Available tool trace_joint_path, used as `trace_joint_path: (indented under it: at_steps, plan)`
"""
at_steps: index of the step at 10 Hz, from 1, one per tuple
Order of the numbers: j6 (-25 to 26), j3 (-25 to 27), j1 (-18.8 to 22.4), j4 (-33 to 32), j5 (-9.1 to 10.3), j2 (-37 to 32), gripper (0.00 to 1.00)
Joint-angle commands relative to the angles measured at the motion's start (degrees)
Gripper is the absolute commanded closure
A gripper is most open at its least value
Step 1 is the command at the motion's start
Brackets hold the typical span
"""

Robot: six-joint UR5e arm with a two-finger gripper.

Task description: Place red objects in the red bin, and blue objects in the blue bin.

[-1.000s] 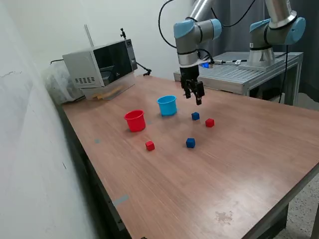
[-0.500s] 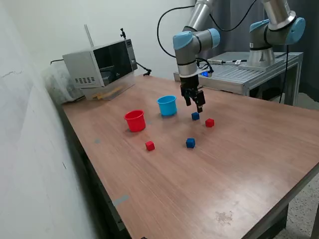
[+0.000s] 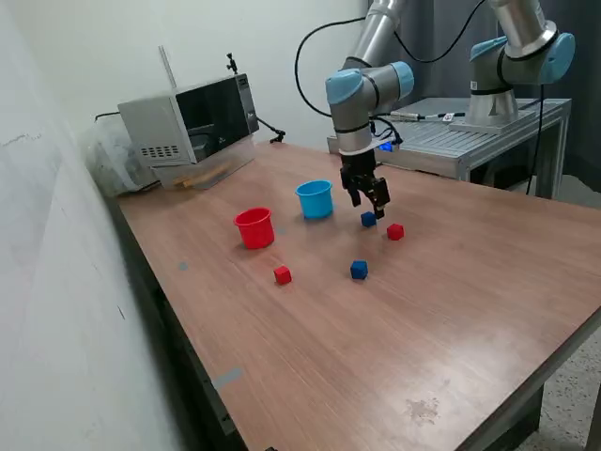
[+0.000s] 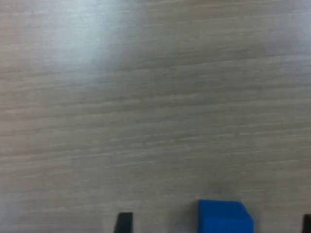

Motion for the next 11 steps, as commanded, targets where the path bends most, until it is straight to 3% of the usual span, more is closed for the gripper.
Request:
trace_joint_path:
  at_steps: [1,6,11]
  plan:
    - [-0.42,-0.02,0.0,-0.68,0.02,0.69,1.0]
    - [-0.59,-0.81,0.09,0.01,-0.6,0.26,1.0]
    - [-3.39,-0.72,1.24,6.34,-0.16,-16.52,1.0]
